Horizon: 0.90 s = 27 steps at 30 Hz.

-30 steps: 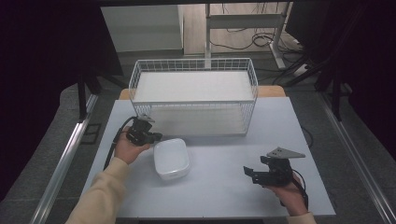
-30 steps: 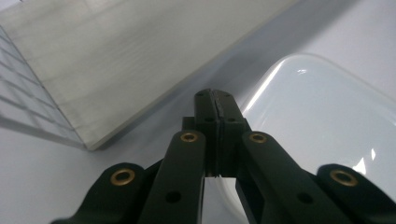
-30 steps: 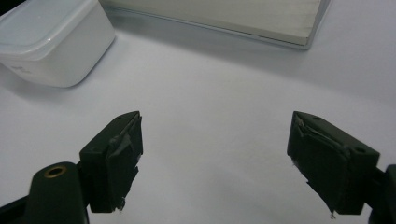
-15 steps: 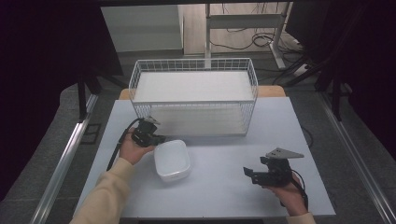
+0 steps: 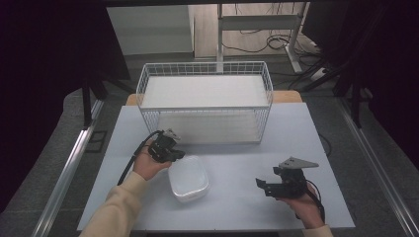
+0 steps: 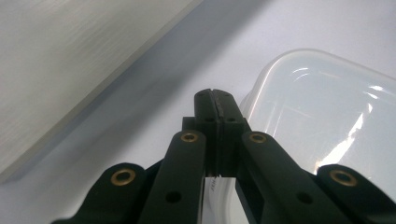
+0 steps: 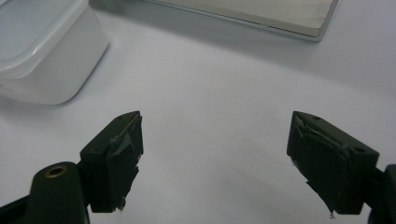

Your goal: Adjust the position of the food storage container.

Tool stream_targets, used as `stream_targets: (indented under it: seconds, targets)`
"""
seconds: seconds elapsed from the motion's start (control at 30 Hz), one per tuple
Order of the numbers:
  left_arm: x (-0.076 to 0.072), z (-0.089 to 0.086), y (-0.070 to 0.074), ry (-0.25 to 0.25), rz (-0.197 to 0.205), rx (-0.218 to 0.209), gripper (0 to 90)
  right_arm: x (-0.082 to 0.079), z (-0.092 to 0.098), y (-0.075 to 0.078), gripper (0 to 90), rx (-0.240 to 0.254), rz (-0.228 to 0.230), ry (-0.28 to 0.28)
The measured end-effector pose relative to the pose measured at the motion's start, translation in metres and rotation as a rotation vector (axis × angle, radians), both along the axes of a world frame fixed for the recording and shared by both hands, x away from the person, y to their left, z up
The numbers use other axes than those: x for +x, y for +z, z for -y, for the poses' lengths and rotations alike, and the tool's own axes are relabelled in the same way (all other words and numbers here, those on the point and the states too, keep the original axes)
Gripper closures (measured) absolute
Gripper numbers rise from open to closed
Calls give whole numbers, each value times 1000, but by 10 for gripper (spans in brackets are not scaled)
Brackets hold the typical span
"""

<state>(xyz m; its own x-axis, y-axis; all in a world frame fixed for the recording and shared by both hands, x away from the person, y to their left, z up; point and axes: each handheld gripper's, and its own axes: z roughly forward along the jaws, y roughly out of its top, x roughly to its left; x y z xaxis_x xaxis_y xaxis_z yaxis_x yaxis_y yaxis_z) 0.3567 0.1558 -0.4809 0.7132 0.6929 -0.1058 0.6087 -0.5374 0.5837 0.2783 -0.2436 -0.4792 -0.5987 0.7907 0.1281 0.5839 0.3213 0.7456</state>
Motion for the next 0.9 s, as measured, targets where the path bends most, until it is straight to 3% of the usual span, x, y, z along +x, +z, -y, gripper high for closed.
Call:
stream_targets:
  seconds: [0.27,0.33,0.43,0.67,0.9]
  targets:
    - [-11,-19,13,60,14,-15,900,0,2,2,187,3,4,-3]
    - [-24,-30,19,115,14,-26,900,0,2,2,187,1,4,-6]
    - [-40,-40,21,138,3,-32,900,0,2,2,187,-3,7,-9]
    - [-74,-55,7,158,-39,-49,900,-1,1,3,187,-5,10,-16]
    - [-85,-62,-8,174,-87,-62,900,0,1,3,187,-13,8,-20]
